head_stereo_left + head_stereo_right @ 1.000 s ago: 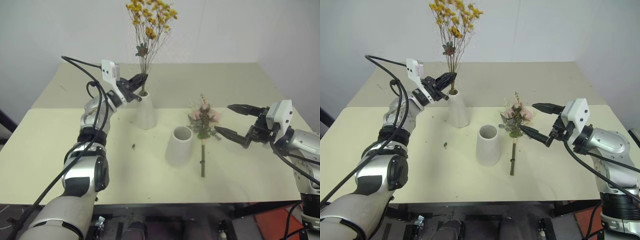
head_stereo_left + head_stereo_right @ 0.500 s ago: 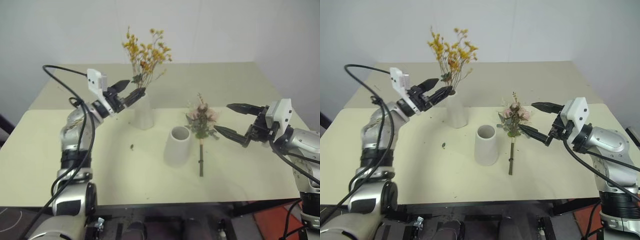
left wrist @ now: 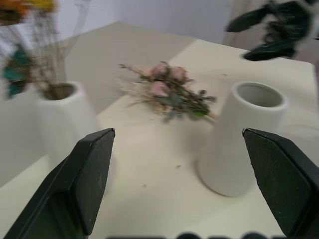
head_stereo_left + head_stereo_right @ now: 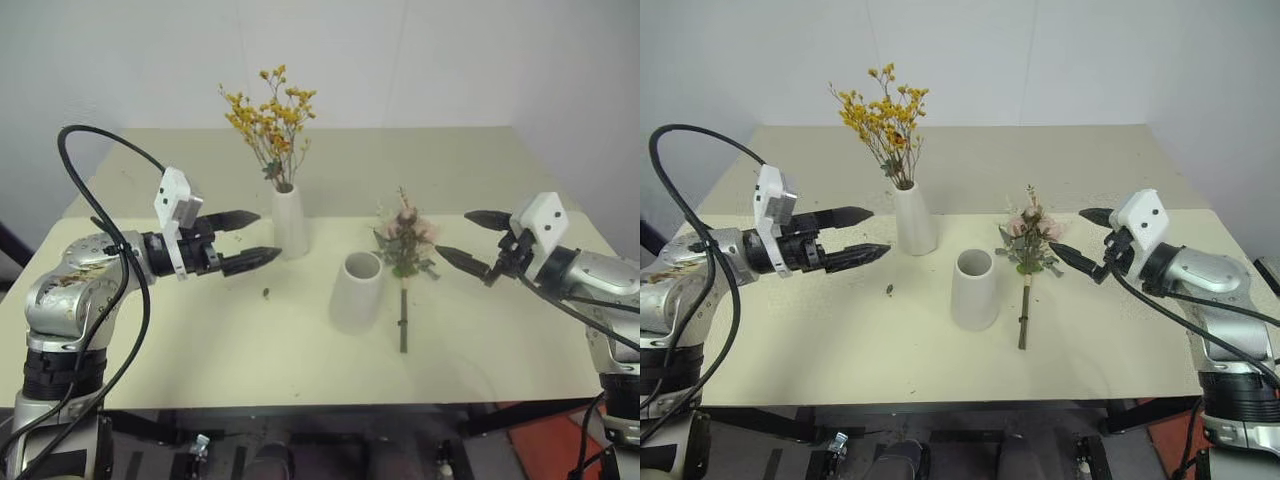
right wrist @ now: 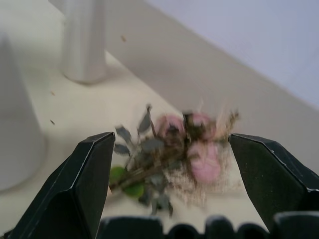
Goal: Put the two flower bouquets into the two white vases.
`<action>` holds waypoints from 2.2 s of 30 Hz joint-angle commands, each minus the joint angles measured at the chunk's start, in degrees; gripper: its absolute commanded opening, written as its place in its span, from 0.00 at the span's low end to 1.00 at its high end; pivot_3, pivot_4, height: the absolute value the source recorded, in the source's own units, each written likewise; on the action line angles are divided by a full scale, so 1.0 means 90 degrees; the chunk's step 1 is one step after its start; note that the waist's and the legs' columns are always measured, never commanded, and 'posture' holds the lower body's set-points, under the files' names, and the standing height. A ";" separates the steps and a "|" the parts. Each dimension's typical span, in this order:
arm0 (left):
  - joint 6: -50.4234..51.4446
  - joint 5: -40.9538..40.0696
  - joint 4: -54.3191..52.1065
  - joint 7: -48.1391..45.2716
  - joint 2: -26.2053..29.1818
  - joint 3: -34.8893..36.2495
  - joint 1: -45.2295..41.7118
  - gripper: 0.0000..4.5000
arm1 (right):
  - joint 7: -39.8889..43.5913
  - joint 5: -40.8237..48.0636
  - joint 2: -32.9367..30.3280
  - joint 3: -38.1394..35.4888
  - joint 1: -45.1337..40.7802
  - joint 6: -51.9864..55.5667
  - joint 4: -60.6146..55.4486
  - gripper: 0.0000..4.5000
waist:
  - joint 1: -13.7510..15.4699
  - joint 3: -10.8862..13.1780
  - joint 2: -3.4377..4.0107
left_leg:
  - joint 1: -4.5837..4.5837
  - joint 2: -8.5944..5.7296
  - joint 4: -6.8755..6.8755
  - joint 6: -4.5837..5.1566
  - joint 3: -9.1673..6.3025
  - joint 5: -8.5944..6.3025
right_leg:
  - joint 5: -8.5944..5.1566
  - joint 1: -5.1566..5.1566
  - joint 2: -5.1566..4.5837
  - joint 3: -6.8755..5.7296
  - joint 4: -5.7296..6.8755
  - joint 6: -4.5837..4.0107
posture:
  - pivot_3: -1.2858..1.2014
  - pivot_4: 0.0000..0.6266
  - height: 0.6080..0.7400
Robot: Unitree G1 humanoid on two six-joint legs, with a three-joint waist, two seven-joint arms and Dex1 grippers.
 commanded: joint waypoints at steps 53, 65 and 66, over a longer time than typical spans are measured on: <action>-0.0512 -0.0280 0.0677 -0.1645 0.0397 -0.0573 -0.1043 1.00 | -0.2747 0.0294 0.1874 -0.0845 -0.3100 0.3894 0.1489 0.06 | -0.0106 0.0004 0.0006 | -0.0090 0.0001 0.0006 0.0015 0.0008 -0.0008 | 0.0001 -0.0113 0.0007 0.0016 0.0058 -0.0001 | 0.52 0.24 1.00; -0.0715 -0.0520 0.0783 -0.1946 0.0465 -0.0157 -0.0717 1.00 | -0.1755 0.3030 0.2981 -0.2361 -0.2874 0.2039 -0.0484 0.06 | -0.0209 0.0009 0.0015 | -0.0078 0.0005 0.0005 0.0016 0.0012 -0.0008 | 0.0001 -0.0113 0.0010 0.0025 0.0071 -0.0001 | 0.52 0.24 1.00; -0.0766 -0.0508 0.0797 -0.1994 0.0489 -0.0135 -0.0686 1.00 | -0.1707 0.3125 0.2987 -0.2299 -0.2834 0.2001 -0.0601 0.06 | -0.0219 0.0009 0.0015 | -0.0077 0.0005 0.0004 0.0016 0.0012 -0.0008 | 0.0001 -0.0112 0.0010 0.0026 0.0072 -0.0001 | 0.52 0.24 1.00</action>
